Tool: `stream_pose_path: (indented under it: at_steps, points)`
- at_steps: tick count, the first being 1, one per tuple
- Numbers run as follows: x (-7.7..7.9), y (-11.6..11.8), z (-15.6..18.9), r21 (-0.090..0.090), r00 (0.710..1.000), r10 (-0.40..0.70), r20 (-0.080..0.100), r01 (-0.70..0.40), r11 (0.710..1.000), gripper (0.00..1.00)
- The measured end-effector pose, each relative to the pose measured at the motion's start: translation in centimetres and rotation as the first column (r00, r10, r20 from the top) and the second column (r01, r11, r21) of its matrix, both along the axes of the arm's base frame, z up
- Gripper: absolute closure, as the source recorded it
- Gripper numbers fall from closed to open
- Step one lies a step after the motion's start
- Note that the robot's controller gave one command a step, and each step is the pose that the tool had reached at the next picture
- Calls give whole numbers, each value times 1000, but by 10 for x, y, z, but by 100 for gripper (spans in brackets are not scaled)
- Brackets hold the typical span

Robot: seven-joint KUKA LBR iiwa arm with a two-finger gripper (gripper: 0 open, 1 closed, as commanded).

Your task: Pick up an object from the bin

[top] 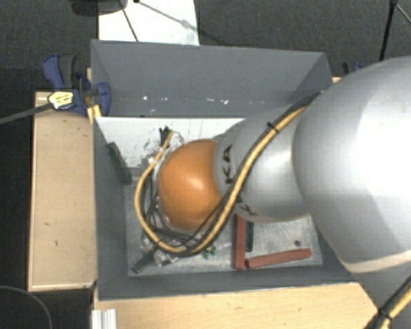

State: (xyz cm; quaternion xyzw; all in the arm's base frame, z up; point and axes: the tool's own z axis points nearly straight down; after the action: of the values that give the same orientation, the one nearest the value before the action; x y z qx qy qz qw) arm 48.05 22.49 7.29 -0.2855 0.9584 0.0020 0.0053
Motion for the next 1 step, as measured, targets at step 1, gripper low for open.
stream_pose_path:
  at_steps: [1]
  points:
    - [0, 0, 0, 0, 1000, -1, 0, 1, 1000, 100]
